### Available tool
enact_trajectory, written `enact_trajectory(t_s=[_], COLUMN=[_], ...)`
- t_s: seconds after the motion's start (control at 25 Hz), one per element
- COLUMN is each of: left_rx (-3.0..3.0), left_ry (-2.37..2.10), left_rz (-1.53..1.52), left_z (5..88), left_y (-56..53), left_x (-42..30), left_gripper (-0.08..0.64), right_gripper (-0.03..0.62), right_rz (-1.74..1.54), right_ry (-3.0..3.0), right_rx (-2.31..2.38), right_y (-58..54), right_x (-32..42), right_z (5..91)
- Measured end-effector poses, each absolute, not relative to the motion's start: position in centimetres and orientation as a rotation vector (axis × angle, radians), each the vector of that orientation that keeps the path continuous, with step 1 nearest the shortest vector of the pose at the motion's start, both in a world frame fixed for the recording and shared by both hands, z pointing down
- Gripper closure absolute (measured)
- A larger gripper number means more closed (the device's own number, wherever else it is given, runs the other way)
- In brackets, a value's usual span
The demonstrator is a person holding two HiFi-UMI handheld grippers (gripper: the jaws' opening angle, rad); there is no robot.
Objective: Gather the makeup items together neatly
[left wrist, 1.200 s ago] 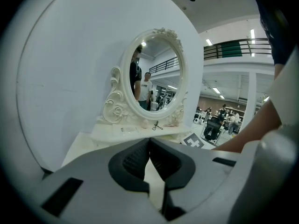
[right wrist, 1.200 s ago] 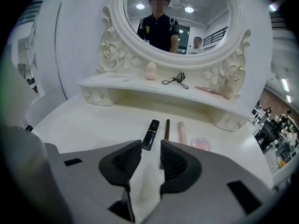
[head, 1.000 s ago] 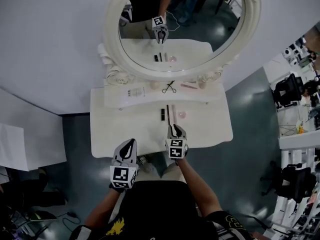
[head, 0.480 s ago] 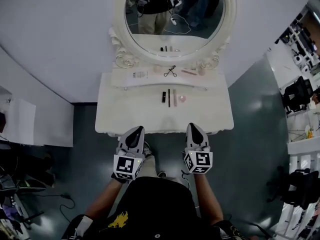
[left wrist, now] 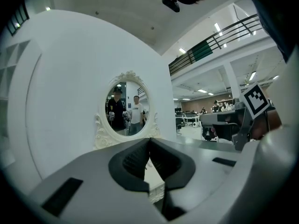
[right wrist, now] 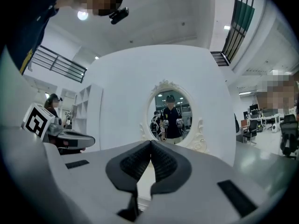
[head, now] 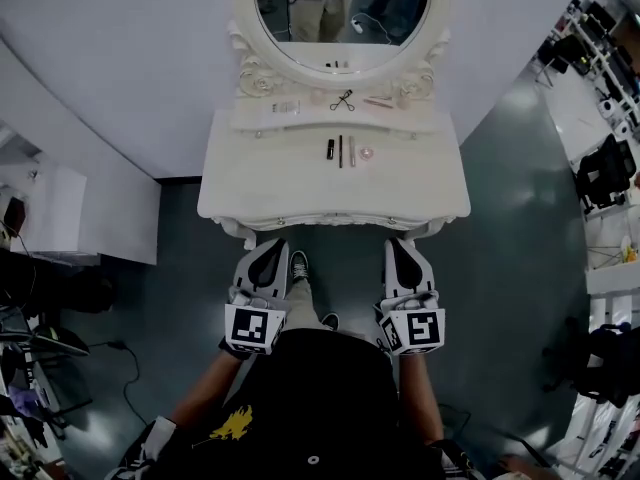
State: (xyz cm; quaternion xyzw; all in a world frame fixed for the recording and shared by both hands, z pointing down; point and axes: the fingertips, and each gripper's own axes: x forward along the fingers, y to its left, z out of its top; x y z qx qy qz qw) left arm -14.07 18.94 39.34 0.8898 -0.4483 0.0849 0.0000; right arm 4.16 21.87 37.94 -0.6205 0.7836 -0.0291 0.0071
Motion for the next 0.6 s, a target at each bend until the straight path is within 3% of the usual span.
enact_trajectory(t_s=[0.6], left_rx=[2.845], left_ry=[-1.43], left_rz=[0.269], left_z=[38.6], left_y=[22.8], left_x=[-14.6], left_gripper=[0.548], right_gripper=[0.578], right_rz=[0.003], right_ry=[2.425], right_rx=[-1.94], right_y=[27.8], right_x=[4.3], right_z=[35.9])
